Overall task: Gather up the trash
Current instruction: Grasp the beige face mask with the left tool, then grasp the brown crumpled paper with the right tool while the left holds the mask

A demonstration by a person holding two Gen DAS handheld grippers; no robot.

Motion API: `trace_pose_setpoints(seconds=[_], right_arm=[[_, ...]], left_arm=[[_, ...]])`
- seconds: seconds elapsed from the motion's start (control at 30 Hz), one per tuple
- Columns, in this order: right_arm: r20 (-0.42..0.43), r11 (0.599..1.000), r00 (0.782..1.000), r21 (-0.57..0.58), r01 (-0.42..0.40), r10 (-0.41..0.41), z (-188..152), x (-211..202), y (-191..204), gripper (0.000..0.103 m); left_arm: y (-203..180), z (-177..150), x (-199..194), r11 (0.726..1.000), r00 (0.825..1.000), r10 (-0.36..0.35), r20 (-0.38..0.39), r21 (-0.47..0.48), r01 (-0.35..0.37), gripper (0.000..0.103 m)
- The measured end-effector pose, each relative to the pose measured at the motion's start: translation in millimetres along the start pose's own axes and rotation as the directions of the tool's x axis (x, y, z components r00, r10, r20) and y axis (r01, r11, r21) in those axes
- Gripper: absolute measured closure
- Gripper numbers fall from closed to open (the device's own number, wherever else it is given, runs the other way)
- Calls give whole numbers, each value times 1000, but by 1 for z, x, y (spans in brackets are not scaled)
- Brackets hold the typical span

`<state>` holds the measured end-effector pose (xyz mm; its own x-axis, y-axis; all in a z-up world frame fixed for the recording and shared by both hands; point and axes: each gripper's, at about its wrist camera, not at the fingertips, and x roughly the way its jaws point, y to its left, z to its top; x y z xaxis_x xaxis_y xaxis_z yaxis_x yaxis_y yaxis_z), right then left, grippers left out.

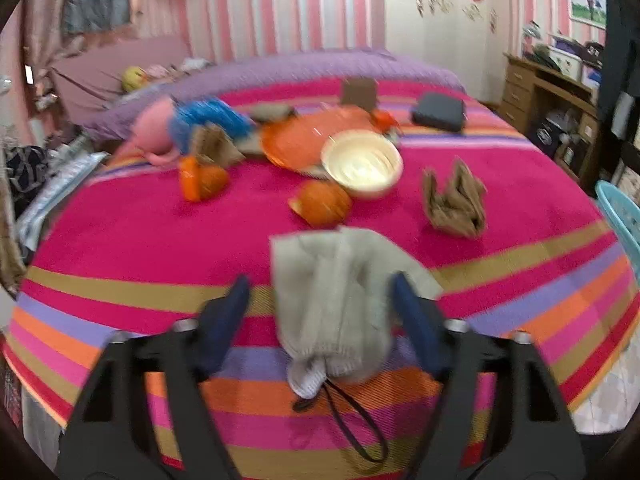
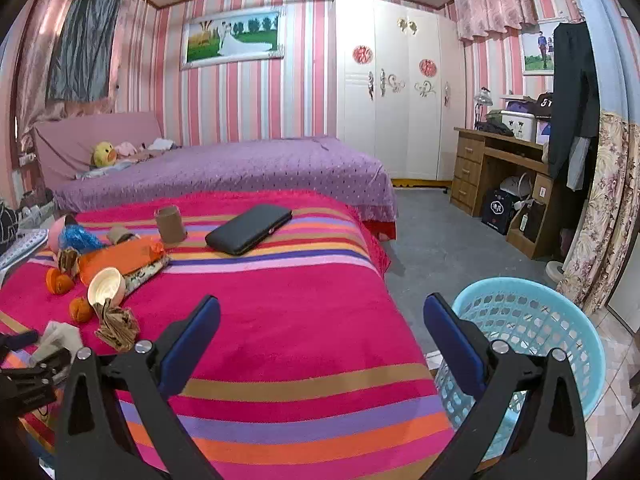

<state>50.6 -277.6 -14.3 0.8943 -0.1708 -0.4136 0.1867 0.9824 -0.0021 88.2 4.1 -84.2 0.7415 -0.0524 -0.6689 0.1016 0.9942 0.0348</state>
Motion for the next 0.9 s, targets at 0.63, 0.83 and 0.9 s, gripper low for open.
trace_pose_setpoints(seconds=[0.63,0.83,0.9], right_arm=[[-131,966,963,-83,-246,234,-33,29,131,4],[-175,954,953,-127,-272,248,-35,40,162,17],[-222,948,943,-146,-283,248,-39,49,169,32]], left_arm=[[57,21,-42,987,977,157,146,-61,-149,84],[92,20,-34,971,974,201,108,-153,-184,84],[96,20,-34,967,973,209,102,-167,-190,84]])
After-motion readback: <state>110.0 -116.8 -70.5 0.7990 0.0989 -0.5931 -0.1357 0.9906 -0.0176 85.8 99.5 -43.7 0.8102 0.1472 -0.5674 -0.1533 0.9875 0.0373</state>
